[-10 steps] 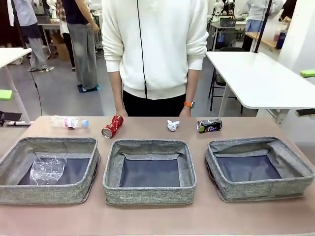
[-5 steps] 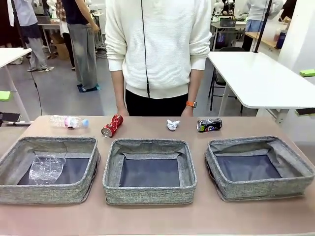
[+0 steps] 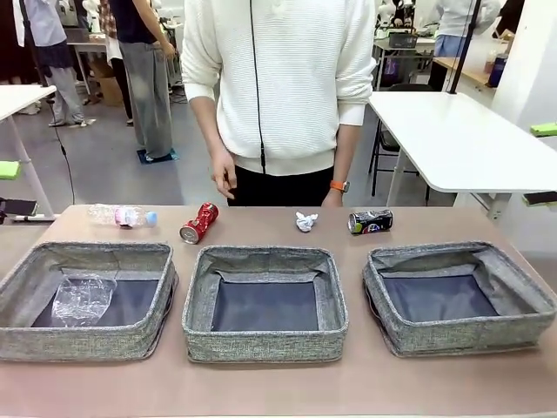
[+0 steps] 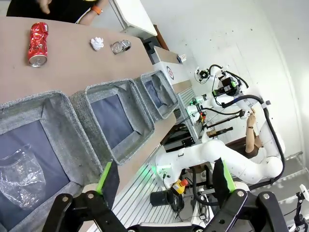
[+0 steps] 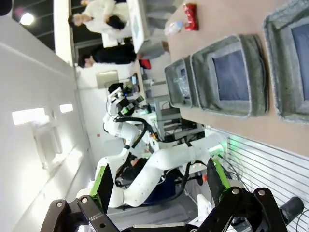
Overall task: Sort the waste into the appropriate baskets.
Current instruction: Pick up the waste item pointed out by the person.
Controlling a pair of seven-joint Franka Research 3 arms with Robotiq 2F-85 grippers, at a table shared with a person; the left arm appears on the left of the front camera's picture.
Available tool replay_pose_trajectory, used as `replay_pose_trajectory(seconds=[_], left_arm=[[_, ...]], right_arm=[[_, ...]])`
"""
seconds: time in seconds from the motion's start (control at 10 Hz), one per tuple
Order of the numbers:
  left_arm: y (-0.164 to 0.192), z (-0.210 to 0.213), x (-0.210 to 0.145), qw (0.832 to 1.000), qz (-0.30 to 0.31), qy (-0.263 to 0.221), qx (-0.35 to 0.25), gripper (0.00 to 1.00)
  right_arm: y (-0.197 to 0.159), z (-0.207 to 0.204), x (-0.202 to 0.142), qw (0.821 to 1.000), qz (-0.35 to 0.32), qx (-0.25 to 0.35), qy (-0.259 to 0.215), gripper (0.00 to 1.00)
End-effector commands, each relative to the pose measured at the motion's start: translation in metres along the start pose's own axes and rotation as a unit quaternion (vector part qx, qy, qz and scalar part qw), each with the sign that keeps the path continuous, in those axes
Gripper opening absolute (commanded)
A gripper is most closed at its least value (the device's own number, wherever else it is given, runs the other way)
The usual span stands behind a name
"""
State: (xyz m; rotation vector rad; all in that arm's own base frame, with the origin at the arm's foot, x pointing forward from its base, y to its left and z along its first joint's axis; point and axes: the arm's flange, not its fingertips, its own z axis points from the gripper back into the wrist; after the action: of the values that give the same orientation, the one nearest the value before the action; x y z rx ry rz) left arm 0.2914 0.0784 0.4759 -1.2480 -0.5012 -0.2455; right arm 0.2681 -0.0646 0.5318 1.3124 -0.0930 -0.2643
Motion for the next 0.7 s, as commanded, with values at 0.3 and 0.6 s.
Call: replay_pose_trajectory(seconds=[0.3, 0.6], left_arm=[[-0.0009, 0.0036, -0.0029, 1.0, -0.008, 0.001, -0.004, 1.0], [0.0, 0.0, 0.0, 1.0, 0.0, 0.0, 0.0, 1.0]], right_arm=[[0.0029, -0.0004, 0.0021, 1.0, 0.013, 0.008, -0.004, 1.0], [0.0029, -0.0004, 0.0021, 1.0, 0.013, 0.008, -0.004, 1.0]])
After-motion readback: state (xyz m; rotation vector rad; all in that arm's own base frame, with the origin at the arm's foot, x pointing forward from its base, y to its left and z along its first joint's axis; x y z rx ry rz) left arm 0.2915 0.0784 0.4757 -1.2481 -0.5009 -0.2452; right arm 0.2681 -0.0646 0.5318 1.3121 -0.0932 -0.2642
